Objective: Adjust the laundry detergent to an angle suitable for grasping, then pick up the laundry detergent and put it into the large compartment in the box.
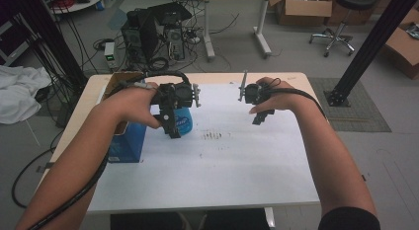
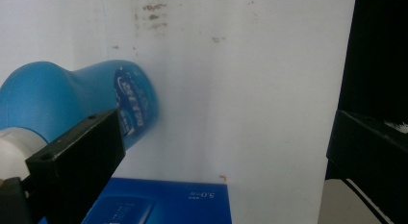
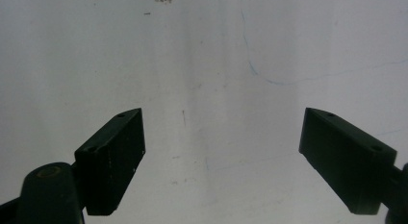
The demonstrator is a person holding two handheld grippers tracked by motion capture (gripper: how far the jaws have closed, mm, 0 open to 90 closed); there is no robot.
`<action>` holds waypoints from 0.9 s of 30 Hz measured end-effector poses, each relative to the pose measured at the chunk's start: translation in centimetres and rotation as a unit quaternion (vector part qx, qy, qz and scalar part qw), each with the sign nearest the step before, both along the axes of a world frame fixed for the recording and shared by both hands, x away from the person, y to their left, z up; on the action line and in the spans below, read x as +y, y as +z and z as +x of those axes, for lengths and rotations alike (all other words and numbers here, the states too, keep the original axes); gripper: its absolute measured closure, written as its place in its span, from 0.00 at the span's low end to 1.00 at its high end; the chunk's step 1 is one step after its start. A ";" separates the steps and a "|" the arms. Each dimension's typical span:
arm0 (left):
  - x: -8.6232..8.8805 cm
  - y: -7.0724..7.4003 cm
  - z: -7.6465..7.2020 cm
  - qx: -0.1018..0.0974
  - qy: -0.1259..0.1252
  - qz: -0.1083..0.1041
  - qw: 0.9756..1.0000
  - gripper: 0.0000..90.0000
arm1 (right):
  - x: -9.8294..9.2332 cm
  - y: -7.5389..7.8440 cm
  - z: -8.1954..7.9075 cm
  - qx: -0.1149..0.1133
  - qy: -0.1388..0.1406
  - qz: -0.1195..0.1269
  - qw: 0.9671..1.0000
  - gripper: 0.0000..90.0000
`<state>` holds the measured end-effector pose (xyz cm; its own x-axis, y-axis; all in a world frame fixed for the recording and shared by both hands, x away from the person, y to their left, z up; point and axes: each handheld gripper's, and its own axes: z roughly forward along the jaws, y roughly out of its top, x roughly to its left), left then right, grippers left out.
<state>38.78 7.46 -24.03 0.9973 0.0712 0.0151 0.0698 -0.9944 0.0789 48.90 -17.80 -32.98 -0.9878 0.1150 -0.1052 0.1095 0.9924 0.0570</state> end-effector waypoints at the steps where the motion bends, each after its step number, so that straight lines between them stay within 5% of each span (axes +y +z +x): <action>1: 0.0 0.0 0.0 0.002 0.001 0.001 1.000 0.00 | 0.0 0.0 0.0 0.000 0.001 0.002 1.000 0.18; 27: 0.2 0.4 -0.1 0.000 0.004 -0.002 1.000 0.00 | -0.1 0.3 -0.4 0.000 -0.004 -0.006 1.000 0.18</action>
